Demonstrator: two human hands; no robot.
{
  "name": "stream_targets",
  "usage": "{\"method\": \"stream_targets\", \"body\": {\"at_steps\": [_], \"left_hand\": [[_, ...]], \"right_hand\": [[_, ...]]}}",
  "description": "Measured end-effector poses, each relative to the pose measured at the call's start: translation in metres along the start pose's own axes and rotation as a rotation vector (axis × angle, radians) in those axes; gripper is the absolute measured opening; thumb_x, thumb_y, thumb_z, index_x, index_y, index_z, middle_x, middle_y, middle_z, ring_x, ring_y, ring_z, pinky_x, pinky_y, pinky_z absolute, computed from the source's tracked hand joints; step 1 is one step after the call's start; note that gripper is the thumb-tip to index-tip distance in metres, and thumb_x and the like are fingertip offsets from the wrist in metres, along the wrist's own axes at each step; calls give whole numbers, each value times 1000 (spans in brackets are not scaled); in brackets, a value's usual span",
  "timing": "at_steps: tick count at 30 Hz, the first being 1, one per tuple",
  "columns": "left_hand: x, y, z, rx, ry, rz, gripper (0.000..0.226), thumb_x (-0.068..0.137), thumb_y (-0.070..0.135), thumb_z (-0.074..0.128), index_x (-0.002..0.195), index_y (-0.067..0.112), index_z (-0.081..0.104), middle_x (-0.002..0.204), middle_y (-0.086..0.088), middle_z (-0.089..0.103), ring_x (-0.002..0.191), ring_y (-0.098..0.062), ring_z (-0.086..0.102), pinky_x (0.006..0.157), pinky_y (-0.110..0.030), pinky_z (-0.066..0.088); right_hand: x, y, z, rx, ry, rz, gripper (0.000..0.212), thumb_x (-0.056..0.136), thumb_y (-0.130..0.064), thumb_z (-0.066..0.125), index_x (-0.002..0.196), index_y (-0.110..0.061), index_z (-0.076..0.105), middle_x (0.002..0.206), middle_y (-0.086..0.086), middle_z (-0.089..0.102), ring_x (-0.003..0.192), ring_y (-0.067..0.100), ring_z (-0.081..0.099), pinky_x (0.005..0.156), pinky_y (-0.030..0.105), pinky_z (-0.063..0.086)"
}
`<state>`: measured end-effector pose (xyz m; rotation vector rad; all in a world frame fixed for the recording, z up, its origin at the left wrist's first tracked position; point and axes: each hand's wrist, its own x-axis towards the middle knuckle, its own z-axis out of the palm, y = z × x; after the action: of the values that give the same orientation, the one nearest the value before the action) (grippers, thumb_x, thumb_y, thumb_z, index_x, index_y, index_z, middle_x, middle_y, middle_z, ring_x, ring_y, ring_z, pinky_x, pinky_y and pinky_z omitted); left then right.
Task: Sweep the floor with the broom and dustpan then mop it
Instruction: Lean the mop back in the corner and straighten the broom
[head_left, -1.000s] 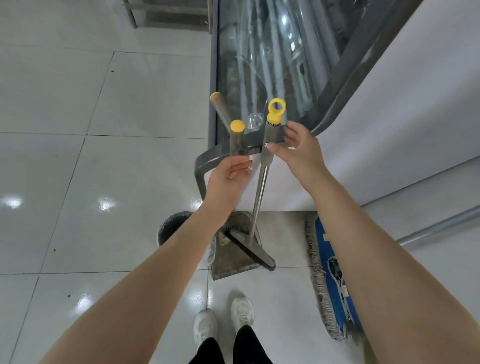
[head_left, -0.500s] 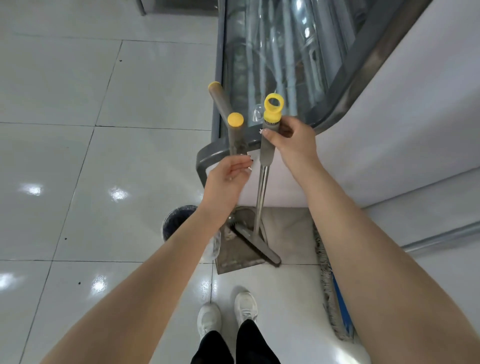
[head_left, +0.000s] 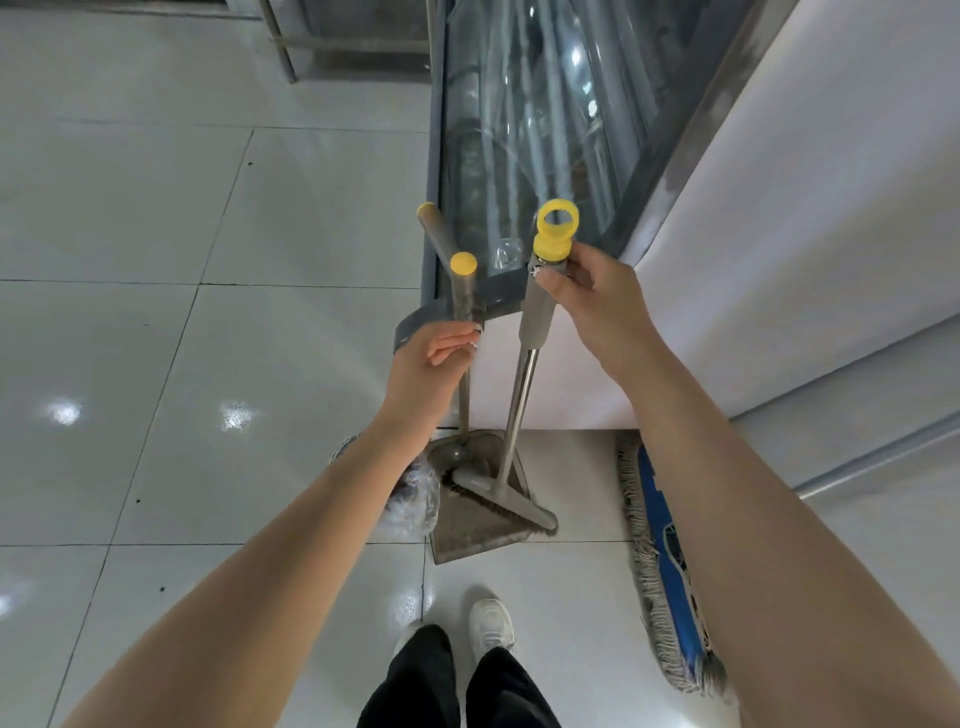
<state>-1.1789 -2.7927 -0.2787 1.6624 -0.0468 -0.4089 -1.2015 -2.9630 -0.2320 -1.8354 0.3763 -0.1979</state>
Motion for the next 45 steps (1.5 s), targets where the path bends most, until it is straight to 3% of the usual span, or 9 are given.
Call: {"method": "stream_targets", "body": {"at_steps": [4, 7, 12, 16, 23, 28, 32, 39, 45], "left_hand": [[-2, 9, -14, 6, -38, 7, 22, 90, -2, 55, 99, 17, 62, 95, 7, 67, 92, -3, 62, 99, -38, 48], [6, 17, -27, -1, -75, 16, 20, 90, -1, 55, 100, 16, 59, 96, 6, 66, 94, -6, 62, 100, -39, 47], [28, 23, -52, 27, -192, 22, 20, 90, 2, 56, 106, 15, 58, 100, 5, 65, 99, -9, 61, 102, -37, 46], [45, 29, -70, 48, -323, 1, 26, 90, 3, 57, 116, 8, 57, 109, -2, 65, 106, -13, 60, 102, -33, 46], [71, 29, -84, 167, -455, 5, 41, 86, 10, 66, 124, 11, 53, 116, 0, 62, 110, -11, 58, 100, -25, 44], [84, 11, -75, 263, -554, 4, 55, 82, 18, 72, 131, 12, 47, 124, 0, 57, 117, -12, 54, 105, -29, 42], [92, -1, -66, 293, -550, 3, 70, 79, 19, 74, 139, 11, 38, 132, -1, 51, 122, -13, 48, 104, -27, 38], [110, -14, -45, 420, -553, 206, 47, 73, 21, 79, 112, 22, 54, 105, 11, 58, 102, -6, 55, 94, -20, 43], [119, -34, -26, 478, -458, 257, 75, 64, 34, 85, 122, 17, 41, 112, 2, 55, 101, -12, 53, 84, -23, 43]], "right_hand": [[-5, -34, 0, -38, -16, -82, 16, 95, -12, 54, 107, -21, 61, 99, 3, 67, 85, 0, 60, 76, 12, 49], [-6, -53, 5, -43, -29, -108, 18, 96, -14, 53, 109, -23, 61, 105, 2, 68, 94, 4, 61, 88, 21, 49], [-7, -84, 25, -53, -61, -121, 20, 98, -12, 50, 115, -21, 57, 114, 4, 67, 106, 6, 61, 91, 14, 46], [-4, -108, 42, -88, 31, -114, 23, 100, -12, 46, 119, -19, 55, 111, -2, 67, 96, -10, 59, 81, 8, 42], [2, -117, 52, -83, 86, -74, 26, 100, -12, 46, 124, -14, 55, 110, -6, 66, 106, -4, 61, 91, 14, 47], [6, -106, 54, 72, 81, -82, 25, 99, -8, 47, 118, -23, 55, 108, -10, 67, 109, 3, 62, 92, 21, 49], [11, -90, 55, 323, 102, -70, 36, 85, -23, 56, 121, -20, 54, 101, -12, 70, 106, 9, 62, 89, 30, 49], [21, -71, 64, 569, 144, -105, 32, 95, -9, 44, 127, -7, 44, 102, 6, 58, 95, 7, 63, 83, 24, 49], [30, -60, 71, 628, 195, -142, 22, 94, -13, 49, 116, -13, 52, 91, -7, 67, 93, 8, 61, 90, 25, 47]]}}
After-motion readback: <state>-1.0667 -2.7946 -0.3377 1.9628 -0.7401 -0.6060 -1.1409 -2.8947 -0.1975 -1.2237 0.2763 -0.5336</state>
